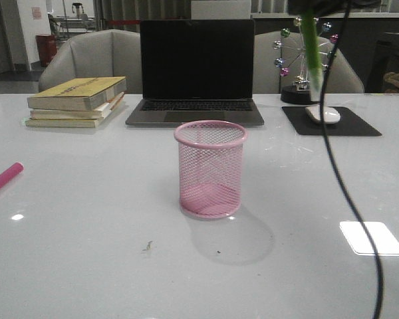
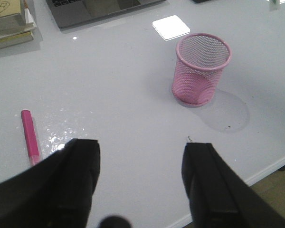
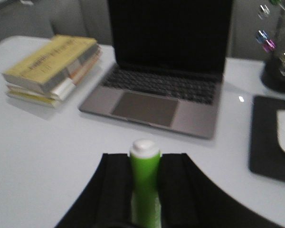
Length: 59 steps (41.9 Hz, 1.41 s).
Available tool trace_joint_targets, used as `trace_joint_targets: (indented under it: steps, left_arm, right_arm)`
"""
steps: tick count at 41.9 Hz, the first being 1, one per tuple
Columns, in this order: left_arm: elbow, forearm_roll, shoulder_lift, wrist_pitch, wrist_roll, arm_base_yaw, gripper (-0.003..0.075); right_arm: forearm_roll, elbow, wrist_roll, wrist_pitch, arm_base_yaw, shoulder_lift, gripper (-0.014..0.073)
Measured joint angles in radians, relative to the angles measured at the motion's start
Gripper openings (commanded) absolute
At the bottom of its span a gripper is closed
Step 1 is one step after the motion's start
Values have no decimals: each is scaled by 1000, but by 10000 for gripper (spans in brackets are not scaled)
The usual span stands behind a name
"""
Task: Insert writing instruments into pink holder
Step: 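Lift the green marker and carry it over the pink mesh holder, then lower the green marker into the holder and open the right gripper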
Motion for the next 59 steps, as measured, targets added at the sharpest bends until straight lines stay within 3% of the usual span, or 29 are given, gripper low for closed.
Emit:
trace_joint_targets:
  steps: [10,18,28,33,38,52,59]
  left_arm:
    - [0,0,4,-4,0,0,434]
    - [0,0,9,-4,0,0,434]
    - [0,0,9,-4,0,0,434]
    - [0,0,9,-4,0,0,434]
    - [0,0,9,-4,0,0,434]
    - [0,0,9,-4,0,0,437]
    - [-8,28,59,-8,-43,16,440]
  right_arm:
    - [-25,73,-2,-386,160,98,143]
    - [-64,75,-2,-445,182,235,163]
    - [-70,75,-2,-428,186,326,463]
    - [-71,75,-2,-404,186,304,487]
    - [-73,75,-2,-280,186,189,487]
    - [-76,75,-2,517,186,-283,486]
    - [-78,111,-2,729,186,-463,486]
